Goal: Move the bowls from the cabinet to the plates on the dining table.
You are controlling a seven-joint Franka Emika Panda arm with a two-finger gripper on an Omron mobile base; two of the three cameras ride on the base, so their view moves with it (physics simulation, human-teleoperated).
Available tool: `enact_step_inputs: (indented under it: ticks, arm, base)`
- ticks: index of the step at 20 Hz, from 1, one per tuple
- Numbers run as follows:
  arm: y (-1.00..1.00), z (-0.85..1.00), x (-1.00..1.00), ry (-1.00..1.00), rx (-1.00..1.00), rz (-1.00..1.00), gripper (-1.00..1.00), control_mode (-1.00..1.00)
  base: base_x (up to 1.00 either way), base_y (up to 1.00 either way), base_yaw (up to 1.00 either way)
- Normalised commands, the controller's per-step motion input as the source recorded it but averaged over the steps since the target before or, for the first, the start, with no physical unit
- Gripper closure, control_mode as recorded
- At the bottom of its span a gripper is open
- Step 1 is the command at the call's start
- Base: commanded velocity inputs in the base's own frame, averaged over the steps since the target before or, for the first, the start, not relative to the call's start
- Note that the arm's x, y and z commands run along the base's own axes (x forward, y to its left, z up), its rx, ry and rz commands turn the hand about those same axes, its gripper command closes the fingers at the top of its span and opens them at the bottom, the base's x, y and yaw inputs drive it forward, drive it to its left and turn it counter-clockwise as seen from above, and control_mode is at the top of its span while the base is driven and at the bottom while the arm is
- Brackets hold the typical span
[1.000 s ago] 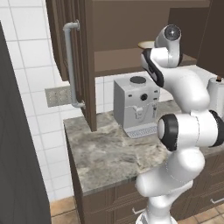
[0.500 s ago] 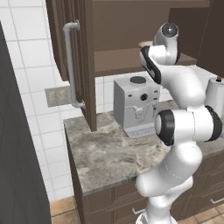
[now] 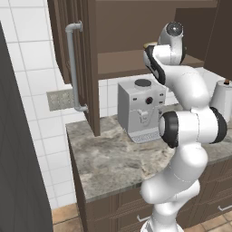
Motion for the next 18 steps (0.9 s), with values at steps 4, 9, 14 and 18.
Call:
enact_step_inputs:
  ticks: [4, 9, 14, 18]
  arm:
    - [-0.04, -0.33, 0.18, 0.02, 0.00, 0.00, -1.00, -1.00]
    - [0.00, -0.37, 0.13, 0.05, 0.00, 0.01, -1.00, -1.00]
    - [0.00, -0.54, 0.11, 0.08, -0.01, 0.02, 1.00, -1.00]
    - [0.00, -0.59, 0.14, 0.09, 0.00, 0.02, 1.00, -1.00]
  base:
    - [0.00, 0.00, 0.00]
    - [0.00, 0.00, 0.00]
    - [0.00, 0.00, 0.00]
    - [0.00, 0.00, 0.00]
